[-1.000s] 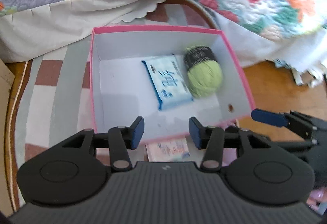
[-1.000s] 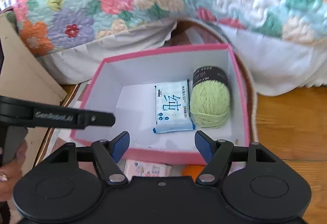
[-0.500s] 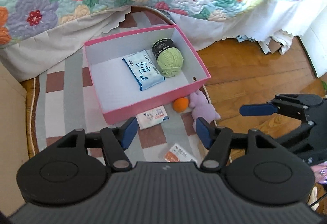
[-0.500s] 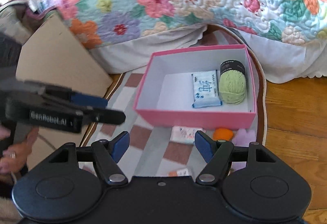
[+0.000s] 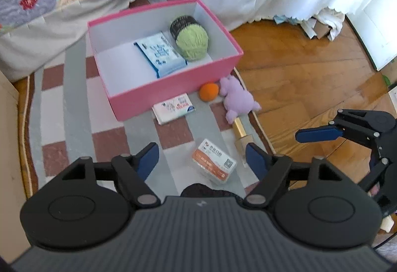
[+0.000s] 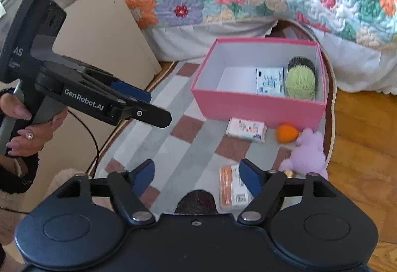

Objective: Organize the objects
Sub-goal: 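Move the left tool to the orange-labelled dental box and grasp it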

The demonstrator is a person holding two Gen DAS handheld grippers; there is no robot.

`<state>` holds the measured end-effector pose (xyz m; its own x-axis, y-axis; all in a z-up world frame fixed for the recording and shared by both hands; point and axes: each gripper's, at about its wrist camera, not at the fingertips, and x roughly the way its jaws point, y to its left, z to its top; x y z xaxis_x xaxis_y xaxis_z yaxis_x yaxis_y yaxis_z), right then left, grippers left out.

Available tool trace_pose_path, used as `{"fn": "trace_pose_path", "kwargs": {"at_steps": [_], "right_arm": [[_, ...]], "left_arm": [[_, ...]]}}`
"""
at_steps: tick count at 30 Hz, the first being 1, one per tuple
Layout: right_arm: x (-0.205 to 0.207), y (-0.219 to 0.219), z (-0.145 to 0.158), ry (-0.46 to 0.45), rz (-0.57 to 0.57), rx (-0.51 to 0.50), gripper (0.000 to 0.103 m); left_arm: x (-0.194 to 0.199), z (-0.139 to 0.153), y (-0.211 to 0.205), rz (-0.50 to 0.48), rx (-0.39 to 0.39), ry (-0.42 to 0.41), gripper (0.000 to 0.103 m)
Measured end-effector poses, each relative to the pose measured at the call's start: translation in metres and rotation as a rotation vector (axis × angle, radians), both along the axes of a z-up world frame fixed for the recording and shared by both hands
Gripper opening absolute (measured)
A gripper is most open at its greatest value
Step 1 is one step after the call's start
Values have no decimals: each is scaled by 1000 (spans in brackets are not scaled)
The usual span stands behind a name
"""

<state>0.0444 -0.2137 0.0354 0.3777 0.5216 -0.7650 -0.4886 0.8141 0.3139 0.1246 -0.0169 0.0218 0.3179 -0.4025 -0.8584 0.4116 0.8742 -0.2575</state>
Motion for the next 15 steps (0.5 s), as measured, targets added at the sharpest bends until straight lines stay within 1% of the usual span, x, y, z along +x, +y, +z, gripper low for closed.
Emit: {"fn": "trace_pose_path", "kwargs": {"at_steps": [1, 3, 6, 8, 11, 13, 15], "right_arm": [[0, 0, -5, -1, 7, 9, 85], [0, -2, -17, 10, -4, 35, 90], [3, -4, -34, 33, -38, 70, 92], [6, -5, -48, 58, -54, 76, 92], [11, -2, -72, 120, -59, 62, 92], [15, 0, -89, 185, -74, 58, 92], [19, 1, -105, 249, -86, 66, 92]], "left_arm": [[1, -6, -1, 3, 10, 3, 77], [5, -21, -4, 11, 38, 23, 77], [9, -42, -7, 7, 50, 43, 79], [12, -54, -10, 0, 53, 51, 80], [17, -76, -18, -6, 67, 74, 80], [23, -91, -23, 3, 73, 102, 80], [29, -105, -27, -1, 50, 127, 80]]}}
